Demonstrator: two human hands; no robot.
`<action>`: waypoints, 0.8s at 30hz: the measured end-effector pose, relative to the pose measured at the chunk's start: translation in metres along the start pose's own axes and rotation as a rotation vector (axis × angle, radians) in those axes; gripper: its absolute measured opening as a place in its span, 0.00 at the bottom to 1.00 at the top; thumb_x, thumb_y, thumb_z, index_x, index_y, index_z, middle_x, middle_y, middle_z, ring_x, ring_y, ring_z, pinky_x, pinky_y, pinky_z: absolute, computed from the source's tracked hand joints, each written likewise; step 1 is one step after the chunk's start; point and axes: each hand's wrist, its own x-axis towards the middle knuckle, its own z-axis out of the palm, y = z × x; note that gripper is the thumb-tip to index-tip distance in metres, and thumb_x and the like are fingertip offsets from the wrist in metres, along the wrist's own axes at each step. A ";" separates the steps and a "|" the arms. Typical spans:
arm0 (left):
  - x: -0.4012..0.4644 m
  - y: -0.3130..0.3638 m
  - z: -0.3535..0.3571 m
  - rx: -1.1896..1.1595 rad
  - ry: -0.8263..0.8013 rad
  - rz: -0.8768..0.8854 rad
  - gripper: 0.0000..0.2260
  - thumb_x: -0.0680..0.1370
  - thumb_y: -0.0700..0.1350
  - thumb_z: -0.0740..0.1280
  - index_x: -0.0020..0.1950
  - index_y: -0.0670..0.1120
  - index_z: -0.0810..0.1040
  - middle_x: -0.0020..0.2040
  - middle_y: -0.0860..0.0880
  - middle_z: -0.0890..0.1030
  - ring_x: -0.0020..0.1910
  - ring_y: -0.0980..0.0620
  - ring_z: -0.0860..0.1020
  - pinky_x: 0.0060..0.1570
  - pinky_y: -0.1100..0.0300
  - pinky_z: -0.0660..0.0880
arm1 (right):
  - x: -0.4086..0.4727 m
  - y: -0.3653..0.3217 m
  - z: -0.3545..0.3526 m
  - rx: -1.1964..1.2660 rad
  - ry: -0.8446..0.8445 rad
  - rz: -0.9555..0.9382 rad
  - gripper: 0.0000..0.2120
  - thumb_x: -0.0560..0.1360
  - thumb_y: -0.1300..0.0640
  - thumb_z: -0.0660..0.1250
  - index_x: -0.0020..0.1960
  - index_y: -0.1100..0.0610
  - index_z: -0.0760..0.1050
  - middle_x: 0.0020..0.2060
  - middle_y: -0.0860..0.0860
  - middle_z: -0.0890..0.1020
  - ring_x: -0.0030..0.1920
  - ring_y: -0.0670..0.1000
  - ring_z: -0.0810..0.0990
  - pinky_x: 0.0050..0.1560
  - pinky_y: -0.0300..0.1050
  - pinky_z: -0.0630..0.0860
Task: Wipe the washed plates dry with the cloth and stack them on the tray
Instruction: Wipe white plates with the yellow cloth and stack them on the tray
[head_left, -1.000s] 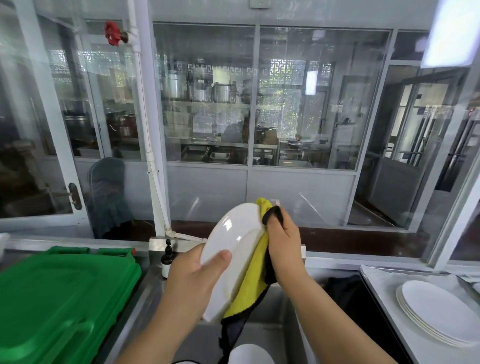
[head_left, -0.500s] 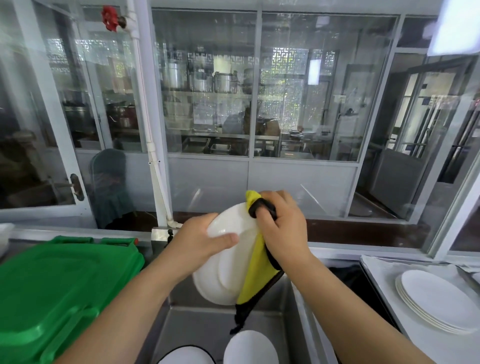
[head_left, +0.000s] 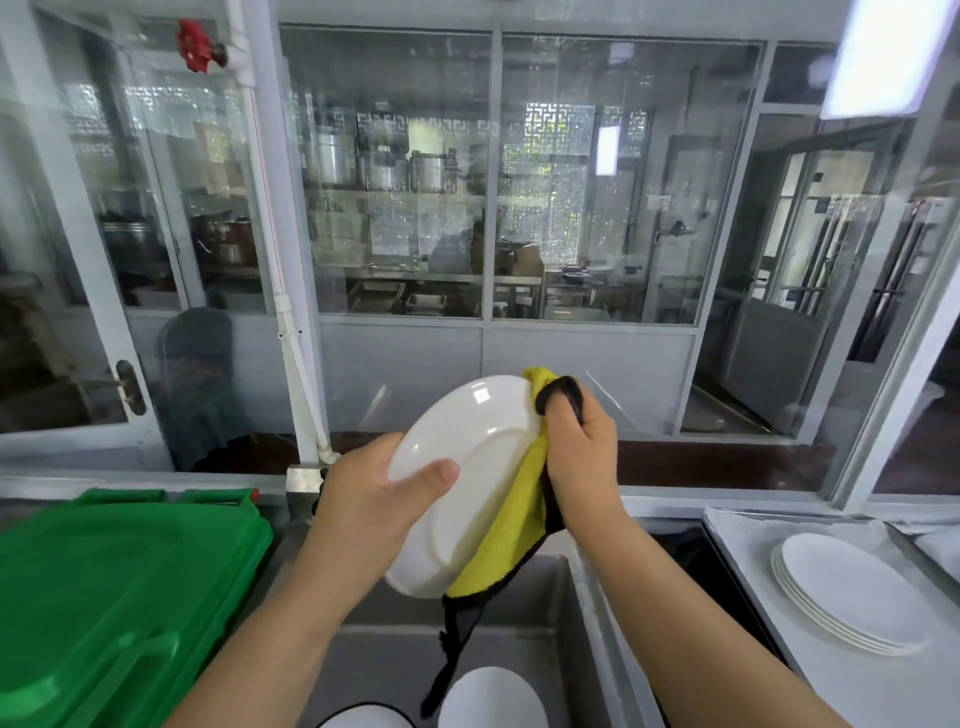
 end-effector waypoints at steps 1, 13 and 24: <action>-0.001 -0.003 0.001 -0.032 0.028 -0.006 0.14 0.62 0.63 0.70 0.46 0.61 0.82 0.42 0.56 0.85 0.40 0.57 0.82 0.40 0.57 0.78 | -0.001 0.004 0.000 0.041 0.030 0.049 0.16 0.76 0.54 0.60 0.29 0.47 0.69 0.25 0.41 0.65 0.30 0.45 0.63 0.36 0.42 0.64; 0.018 0.002 0.002 0.100 -0.365 -0.103 0.10 0.69 0.50 0.73 0.45 0.47 0.81 0.41 0.49 0.85 0.38 0.55 0.81 0.39 0.60 0.75 | -0.022 -0.002 -0.002 -0.594 -0.097 -0.441 0.10 0.70 0.49 0.62 0.45 0.49 0.80 0.40 0.47 0.77 0.39 0.51 0.77 0.37 0.47 0.74; 0.005 0.003 0.006 -0.003 -0.122 -0.004 0.16 0.64 0.61 0.70 0.43 0.51 0.81 0.34 0.52 0.82 0.33 0.57 0.78 0.35 0.60 0.72 | -0.013 -0.005 -0.006 -0.277 -0.037 -0.290 0.08 0.71 0.48 0.58 0.41 0.41 0.76 0.40 0.43 0.78 0.40 0.43 0.75 0.41 0.36 0.70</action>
